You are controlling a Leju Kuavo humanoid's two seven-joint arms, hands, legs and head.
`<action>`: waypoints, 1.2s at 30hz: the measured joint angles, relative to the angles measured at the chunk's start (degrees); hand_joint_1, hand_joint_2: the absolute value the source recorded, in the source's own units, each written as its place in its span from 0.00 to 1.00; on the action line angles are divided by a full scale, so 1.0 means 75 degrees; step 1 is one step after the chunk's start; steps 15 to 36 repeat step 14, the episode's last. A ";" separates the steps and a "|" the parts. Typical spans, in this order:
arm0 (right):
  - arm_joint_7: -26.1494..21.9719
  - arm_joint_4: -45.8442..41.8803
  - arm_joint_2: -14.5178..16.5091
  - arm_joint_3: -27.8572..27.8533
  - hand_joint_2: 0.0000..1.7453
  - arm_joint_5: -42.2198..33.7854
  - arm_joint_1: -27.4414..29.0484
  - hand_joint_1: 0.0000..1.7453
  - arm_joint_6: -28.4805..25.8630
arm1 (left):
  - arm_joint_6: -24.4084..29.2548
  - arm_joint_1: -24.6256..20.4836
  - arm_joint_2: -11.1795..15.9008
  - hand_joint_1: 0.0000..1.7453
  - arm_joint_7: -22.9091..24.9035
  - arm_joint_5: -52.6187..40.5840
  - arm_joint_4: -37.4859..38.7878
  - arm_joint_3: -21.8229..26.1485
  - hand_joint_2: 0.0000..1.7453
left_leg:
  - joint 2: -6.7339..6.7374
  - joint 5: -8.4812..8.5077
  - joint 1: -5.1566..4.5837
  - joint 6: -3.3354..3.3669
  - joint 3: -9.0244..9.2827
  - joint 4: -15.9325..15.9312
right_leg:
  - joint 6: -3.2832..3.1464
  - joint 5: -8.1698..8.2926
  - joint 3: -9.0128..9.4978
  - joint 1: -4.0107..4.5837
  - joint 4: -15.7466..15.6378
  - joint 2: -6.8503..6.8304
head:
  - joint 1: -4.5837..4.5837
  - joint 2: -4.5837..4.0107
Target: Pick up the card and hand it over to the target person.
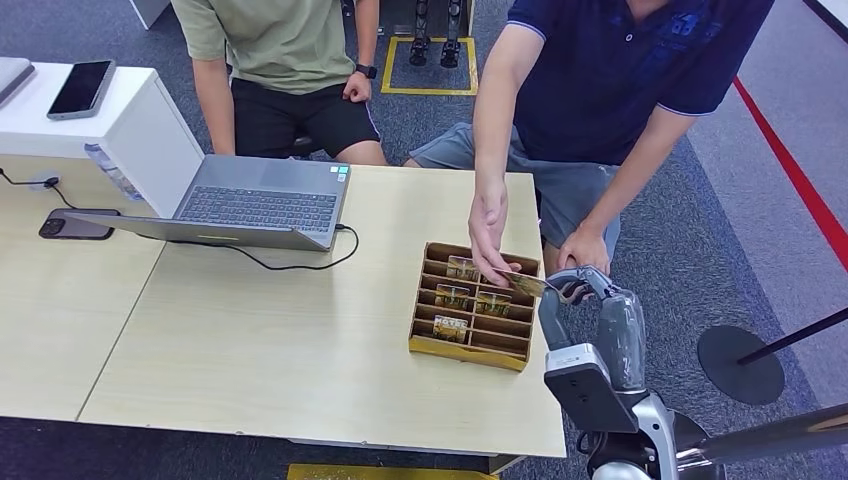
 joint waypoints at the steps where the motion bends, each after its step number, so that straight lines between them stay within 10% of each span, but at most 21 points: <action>1: 0.0005 0.0000 -0.0002 0.0000 1.00 -0.0008 -0.0002 0.77 0.0007 | 0.0006 0.0000 -0.0004 0.00 0.0006 -0.0008 0.0001 -0.0008 1.00 | 0.0002 0.0000 0.0000 0.0002 0.0003 -0.0002 | -0.0002 0.0001 0.0002 0.0000 -0.0002 0.0002 | 0.0000 0.0000; 4: 0.0015 0.0010 -0.0001 0.0002 1.00 -0.0027 -0.0020 0.77 0.0025 | 0.0017 -0.0002 -0.0008 0.00 0.0020 -0.0027 0.0000 -0.0027 1.00 | 0.0001 0.0000 -0.0001 0.0002 -0.0001 0.0001 | 0.0001 0.0001 0.0000 -0.0001 0.0000 0.0001 | 0.0000 0.0000; 7: 0.0022 0.0030 0.0006 0.0008 1.00 -0.0051 -0.0044 0.22 0.0048 | 0.0098 -0.0010 -0.0017 0.00 0.0119 -0.0072 0.0021 -0.0077 0.25 | 0.0000 0.0000 0.0000 0.0001 -0.0004 0.0003 | 0.0002 0.0000 -0.0002 -0.0001 0.0002 0.0000 | 0.0000 0.0000; 8: 0.0024 0.0036 0.0009 0.0009 1.00 -0.0057 -0.0051 0.03 0.0054 | 0.0129 -0.0012 -0.0016 0.00 0.0146 -0.0080 0.0022 -0.0086 0.25 | 0.0001 0.0000 0.0000 0.0002 -0.0002 0.0001 | 0.0000 0.0001 -0.0001 0.0000 0.0000 0.0001 | 0.0000 0.0000; 11: 0.0026 0.0024 0.0008 0.0002 1.00 -0.0063 -0.0046 0.02 0.0052 | 0.0140 -0.0008 -0.0005 0.00 0.0107 -0.0070 0.0001 -0.0071 1.00 | -0.0002 0.0000 -0.0001 -0.0001 -0.0006 0.0004 | 0.0004 -0.0001 -0.0004 -0.0002 0.0004 -0.0001 | 0.0000 0.0000; 14: 0.0032 -0.0001 -0.0006 0.0006 1.00 -0.0073 -0.0037 0.02 0.0065 | 0.0157 -0.0006 -0.0004 0.00 0.0124 -0.0068 0.0014 -0.0066 0.33 | -0.0001 0.0000 0.0000 -0.0001 -0.0004 0.0002 | 0.0002 0.0000 -0.0003 -0.0001 0.0003 0.0000 | 0.0000 0.0000; 36: 0.0032 -0.0001 -0.0006 0.0006 1.00 -0.0073 -0.0037 0.02 0.0065 | 0.0157 -0.0006 -0.0004 0.00 0.0124 -0.0068 0.0014 -0.0066 0.33 | -0.0001 0.0000 0.0000 -0.0001 -0.0004 0.0002 | 0.0002 0.0000 -0.0003 -0.0001 0.0003 0.0000 | 0.0000 0.0000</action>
